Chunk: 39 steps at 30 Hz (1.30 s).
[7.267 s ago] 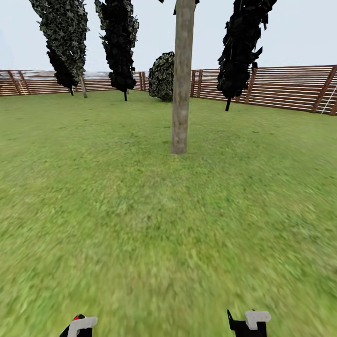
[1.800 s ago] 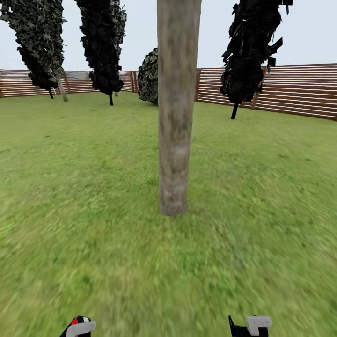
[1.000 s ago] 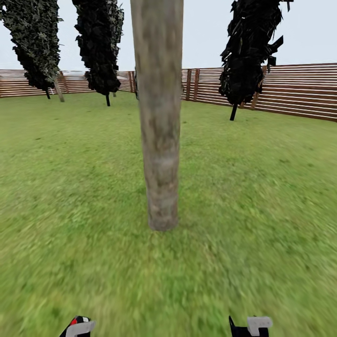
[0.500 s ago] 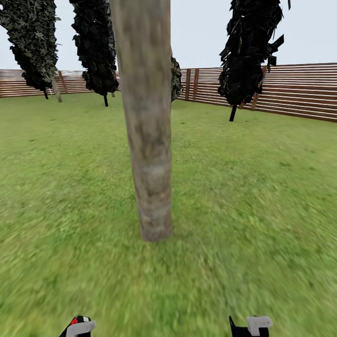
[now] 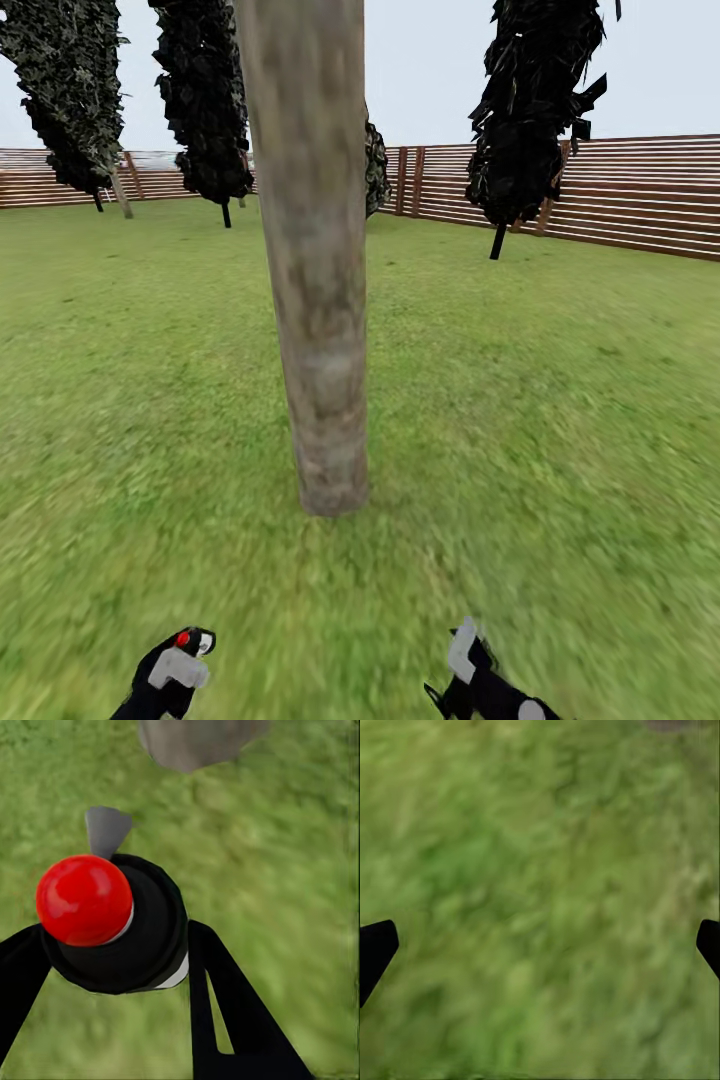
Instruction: In the garden, pick up the pesticide atomizer on the floor and spray pesticide onto both trees until each tree trunk is fully covered.
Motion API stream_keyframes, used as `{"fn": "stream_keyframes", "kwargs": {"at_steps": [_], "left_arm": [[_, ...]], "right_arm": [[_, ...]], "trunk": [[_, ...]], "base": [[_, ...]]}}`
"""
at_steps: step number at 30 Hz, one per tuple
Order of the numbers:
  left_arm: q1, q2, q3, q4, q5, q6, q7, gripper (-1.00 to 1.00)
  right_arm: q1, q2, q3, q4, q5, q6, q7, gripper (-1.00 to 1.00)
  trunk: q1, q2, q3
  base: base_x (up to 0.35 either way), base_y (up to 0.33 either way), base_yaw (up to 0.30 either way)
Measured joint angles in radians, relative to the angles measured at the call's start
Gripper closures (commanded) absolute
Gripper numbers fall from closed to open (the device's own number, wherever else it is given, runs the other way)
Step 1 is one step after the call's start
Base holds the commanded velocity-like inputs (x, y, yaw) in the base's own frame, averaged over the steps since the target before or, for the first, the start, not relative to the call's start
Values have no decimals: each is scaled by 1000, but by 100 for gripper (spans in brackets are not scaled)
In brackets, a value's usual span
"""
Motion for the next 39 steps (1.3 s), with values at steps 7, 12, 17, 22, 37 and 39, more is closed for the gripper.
{"fn": "stream_keyframes", "kwargs": {"at_steps": [7, 12, 17, 22, 37, 39], "left_arm": [[-69, 1, 0, -122, -257, 288, -415, 100], [-156, -8, 1, -133, -465, 334, -787, 100], [-162, -31, -18, -135, -544, 338, -862, 100], [-174, -54, -24, -136, -556, 339, -885, 100], [-198, -145, -53, -134, -612, 339, -904, 100], [-199, -154, -79, -134, -615, 340, -905, 100]], "right_arm": [[-80, 2, 1, -124, 85, 90, 353, -100], [-162, 6, 0, -137, 92, 94, 610, -100], [-169, 23, 2, -166, 87, 95, 635, -100], [-169, 39, 4, -168, 88, 95, 636, -100], [-169, 148, 31, -172, 93, 95, 645, 100], [-169, 156, 32, -172, 93, 95, 645, 100]], "trunk": [[0, 0, 0], [0, 0, 0], [0, 0, 0], [0, 0, 0], [0, 0, 0], [0, 0, 0]], "base": [[0, 0, 0], [0, 0, 0], [0, 0, 0], [0, 0, 0], [0, 0, 0], [0, 0, 0]]}}
